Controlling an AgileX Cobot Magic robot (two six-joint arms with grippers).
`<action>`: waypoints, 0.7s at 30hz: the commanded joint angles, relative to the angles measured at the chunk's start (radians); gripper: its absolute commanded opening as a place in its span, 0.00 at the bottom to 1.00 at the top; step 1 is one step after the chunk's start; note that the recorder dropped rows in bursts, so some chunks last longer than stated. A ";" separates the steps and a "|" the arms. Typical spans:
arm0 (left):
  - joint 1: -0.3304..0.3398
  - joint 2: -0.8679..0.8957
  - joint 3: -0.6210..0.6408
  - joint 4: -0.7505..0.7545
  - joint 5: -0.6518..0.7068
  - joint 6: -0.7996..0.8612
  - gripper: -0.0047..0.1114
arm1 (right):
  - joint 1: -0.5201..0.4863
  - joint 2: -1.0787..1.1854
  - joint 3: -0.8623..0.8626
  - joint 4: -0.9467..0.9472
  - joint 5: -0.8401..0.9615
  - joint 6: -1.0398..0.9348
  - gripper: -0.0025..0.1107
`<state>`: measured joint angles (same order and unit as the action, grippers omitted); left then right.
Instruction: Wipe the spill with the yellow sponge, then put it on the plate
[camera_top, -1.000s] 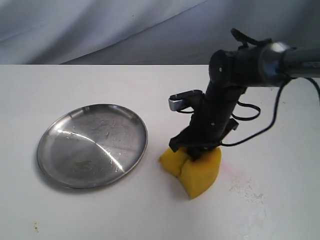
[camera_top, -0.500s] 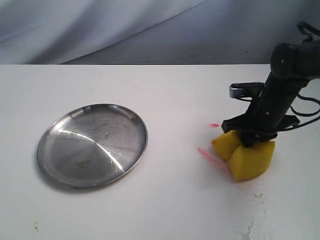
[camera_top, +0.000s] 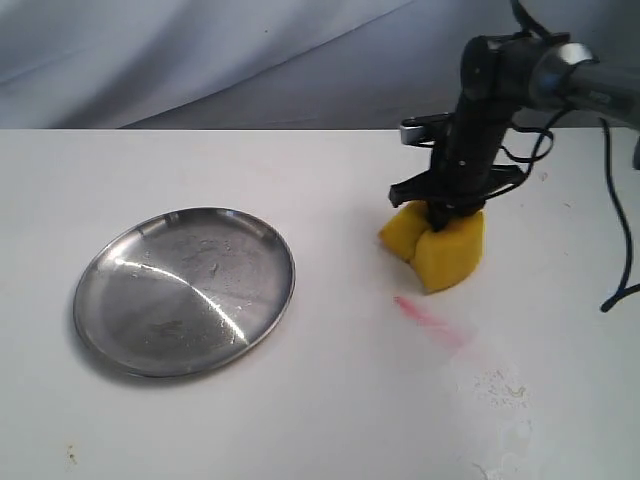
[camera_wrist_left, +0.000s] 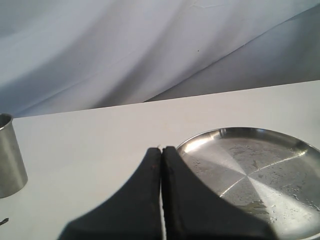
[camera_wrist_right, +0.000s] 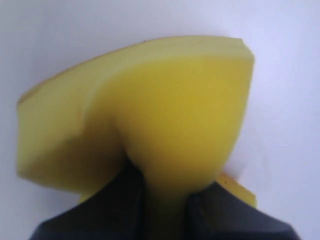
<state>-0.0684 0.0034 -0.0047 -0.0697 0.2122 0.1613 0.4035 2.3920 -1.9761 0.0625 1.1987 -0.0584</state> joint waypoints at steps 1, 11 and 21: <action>-0.001 -0.003 0.005 0.001 -0.007 -0.002 0.04 | 0.124 0.031 -0.026 0.031 0.003 0.004 0.02; -0.001 -0.003 0.005 0.001 -0.007 -0.002 0.04 | 0.212 -0.213 0.470 -0.043 -0.106 -0.019 0.02; -0.001 -0.003 0.005 0.001 -0.007 -0.002 0.04 | -0.034 -0.361 0.729 -0.168 -0.307 0.058 0.02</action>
<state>-0.0684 0.0034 -0.0047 -0.0697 0.2122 0.1613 0.4528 2.0162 -1.2646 -0.0059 0.9270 0.0000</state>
